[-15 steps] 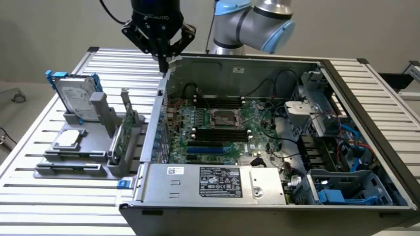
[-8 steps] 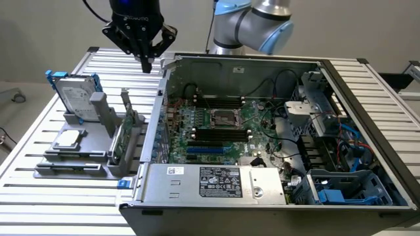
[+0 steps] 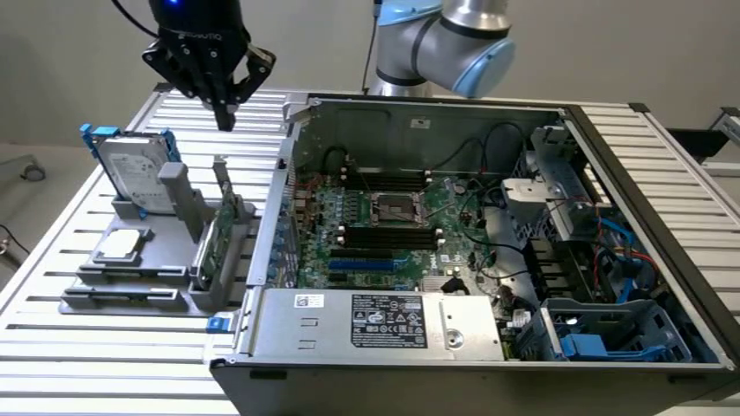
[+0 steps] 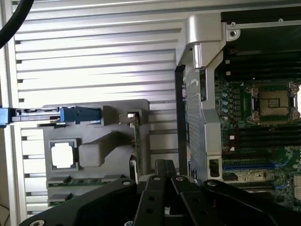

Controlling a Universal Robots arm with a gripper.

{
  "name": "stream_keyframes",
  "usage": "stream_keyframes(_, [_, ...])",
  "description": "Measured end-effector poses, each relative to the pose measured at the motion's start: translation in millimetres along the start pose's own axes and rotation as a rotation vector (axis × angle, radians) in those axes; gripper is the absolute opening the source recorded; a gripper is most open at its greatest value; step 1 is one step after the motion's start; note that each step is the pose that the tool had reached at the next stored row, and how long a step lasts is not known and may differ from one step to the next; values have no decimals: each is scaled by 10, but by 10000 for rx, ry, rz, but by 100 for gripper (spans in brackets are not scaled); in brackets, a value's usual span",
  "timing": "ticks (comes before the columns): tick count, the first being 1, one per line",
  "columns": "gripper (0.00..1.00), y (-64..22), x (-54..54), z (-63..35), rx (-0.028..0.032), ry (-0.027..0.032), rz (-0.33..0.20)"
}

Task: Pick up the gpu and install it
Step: 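Reach for the gpu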

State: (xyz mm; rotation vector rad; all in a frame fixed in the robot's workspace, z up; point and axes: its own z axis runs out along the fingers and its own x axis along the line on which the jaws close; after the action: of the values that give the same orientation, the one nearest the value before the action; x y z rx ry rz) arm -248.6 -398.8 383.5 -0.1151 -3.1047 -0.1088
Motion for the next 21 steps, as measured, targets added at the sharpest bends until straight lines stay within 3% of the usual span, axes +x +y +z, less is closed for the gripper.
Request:
stream_keyframes(11, [11, -45, 491, 131, 21, 9, 0])
stream_keyframes(14, [11, -50, 535, 145, 90, -2, -47])
stream_keyframes(16, [11, -52, 554, 152, 90, -85, -61])
stream_keyframes(21, [11, -51, 554, 153, 90, -87, -61])
